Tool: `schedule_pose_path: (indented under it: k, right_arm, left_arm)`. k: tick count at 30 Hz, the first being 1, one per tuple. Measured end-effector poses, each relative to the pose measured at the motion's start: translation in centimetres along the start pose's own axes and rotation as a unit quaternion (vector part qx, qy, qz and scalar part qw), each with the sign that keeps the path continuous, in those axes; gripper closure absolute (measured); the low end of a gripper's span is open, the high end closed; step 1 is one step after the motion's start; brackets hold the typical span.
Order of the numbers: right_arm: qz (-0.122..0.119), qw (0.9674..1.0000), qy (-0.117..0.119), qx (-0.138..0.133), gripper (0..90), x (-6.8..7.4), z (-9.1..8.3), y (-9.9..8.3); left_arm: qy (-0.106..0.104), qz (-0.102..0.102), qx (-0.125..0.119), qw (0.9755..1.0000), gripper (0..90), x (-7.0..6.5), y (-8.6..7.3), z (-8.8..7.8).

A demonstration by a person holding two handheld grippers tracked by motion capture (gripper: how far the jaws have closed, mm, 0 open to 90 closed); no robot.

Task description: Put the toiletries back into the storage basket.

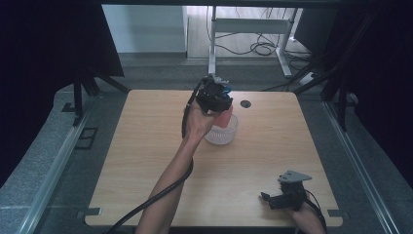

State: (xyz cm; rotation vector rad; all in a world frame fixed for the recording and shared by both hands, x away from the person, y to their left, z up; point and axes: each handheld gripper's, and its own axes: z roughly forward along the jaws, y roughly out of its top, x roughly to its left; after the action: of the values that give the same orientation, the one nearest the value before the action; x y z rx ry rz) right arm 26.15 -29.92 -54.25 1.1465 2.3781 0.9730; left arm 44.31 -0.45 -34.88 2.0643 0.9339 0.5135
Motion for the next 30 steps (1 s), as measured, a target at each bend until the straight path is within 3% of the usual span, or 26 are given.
schedule_pose_path:
  k: [30]
  right_arm:
    - [-0.003, 1.0000, 0.003, 0.000, 0.0, 0.0, 0.0, 0.0]
  left_arm:
    - [0.009, -0.015, 0.019, 0.9997, 52.8, 0.0, -3.9, 4.2]
